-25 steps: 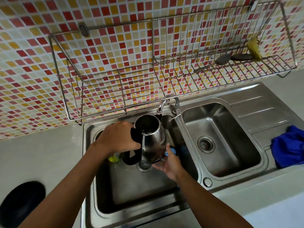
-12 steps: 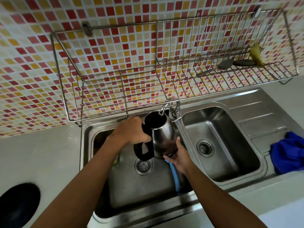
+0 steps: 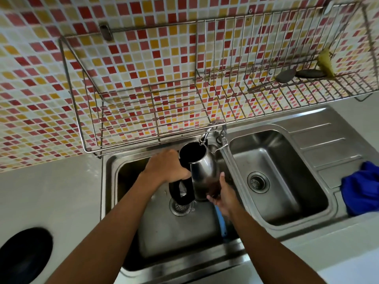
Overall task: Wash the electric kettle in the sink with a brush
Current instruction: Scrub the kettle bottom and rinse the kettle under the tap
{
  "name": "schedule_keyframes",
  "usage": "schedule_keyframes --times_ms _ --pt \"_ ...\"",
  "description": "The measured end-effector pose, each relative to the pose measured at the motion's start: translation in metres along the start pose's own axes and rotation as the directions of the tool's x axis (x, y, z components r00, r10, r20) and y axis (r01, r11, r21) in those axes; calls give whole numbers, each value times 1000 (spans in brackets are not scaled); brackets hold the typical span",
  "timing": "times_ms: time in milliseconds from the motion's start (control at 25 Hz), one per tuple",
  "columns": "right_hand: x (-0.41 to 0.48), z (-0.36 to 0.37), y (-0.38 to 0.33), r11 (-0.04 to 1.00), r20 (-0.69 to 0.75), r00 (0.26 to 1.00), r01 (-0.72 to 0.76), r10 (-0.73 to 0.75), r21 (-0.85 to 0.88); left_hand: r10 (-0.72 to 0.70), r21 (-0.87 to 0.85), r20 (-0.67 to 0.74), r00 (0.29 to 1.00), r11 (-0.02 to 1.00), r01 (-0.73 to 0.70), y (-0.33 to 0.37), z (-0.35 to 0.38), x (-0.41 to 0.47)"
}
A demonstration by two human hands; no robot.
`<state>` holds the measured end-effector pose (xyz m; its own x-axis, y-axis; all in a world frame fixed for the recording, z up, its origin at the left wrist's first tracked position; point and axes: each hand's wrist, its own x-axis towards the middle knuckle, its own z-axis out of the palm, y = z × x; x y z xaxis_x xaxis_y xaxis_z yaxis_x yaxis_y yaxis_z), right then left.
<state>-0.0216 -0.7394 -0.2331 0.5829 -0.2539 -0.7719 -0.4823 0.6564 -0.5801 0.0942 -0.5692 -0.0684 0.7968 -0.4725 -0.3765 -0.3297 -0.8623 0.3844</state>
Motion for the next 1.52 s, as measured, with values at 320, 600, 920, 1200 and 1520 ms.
schedule_keyframes --times_ms 320,600,920,1200,1520 --pt "2 -7 -12 1000 -39 999 24 -24 10 -12 -13 55 998 1000 12 10 -7 15" --pt "-8 -33 -4 999 -53 998 16 -18 -35 6 -40 131 991 999 -1 11 18 13" --pt "-13 -19 34 996 -52 995 -82 80 -26 -37 7 131 991 999 36 7 14 -2" --pt "-18 -3 33 996 -65 994 -87 85 -27 -56 20 68 996 998 55 4 4 7" --pt "-15 4 25 997 -129 988 -82 82 10 -118 -83 76 990 989 124 -13 8 9"
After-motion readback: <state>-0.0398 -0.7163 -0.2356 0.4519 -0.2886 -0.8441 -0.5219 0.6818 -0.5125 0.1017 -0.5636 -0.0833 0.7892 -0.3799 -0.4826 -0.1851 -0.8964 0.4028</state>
